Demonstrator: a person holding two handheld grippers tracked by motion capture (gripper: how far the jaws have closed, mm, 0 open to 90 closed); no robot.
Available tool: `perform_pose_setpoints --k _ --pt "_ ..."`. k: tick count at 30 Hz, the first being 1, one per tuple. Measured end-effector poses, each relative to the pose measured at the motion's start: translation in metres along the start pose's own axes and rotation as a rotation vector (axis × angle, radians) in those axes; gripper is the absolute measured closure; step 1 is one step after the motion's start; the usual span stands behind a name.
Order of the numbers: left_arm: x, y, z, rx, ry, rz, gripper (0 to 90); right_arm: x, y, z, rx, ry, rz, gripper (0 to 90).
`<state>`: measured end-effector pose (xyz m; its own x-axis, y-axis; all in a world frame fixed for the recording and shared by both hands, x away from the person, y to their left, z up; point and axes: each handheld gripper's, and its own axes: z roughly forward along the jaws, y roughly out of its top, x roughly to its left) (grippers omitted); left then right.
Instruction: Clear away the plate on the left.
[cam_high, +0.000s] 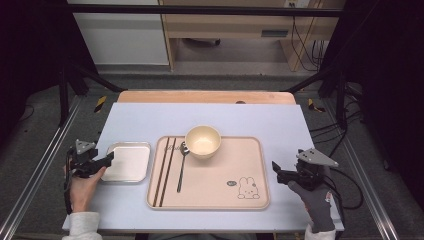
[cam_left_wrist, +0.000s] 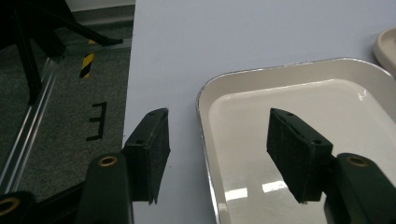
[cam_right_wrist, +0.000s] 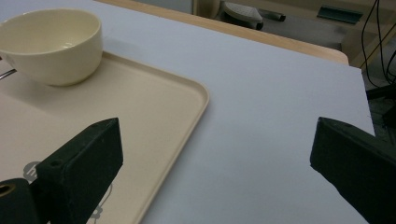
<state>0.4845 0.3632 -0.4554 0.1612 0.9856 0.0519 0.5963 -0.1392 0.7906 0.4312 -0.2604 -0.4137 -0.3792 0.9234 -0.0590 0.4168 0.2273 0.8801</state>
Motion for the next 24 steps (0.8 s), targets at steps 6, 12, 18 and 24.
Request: perform_pose_setpoints --k 6,12,18,24 --pt "0.004 -0.002 0.004 0.031 0.008 0.004 44.3 0.000 0.000 0.000 0.004 -0.001 0.002 2.7" --pt "0.005 -0.007 0.011 0.066 0.014 0.009 51.9 0.001 0.000 0.000 0.005 -0.002 -0.002 2.7" --pt "0.007 -0.009 0.013 0.093 0.004 -0.002 60.5 0.000 0.000 0.000 0.003 -0.002 -0.002 2.7" --pt "0.008 -0.010 0.014 0.106 -0.009 -0.018 65.9 0.001 0.000 0.000 0.002 -0.001 0.000 2.8"
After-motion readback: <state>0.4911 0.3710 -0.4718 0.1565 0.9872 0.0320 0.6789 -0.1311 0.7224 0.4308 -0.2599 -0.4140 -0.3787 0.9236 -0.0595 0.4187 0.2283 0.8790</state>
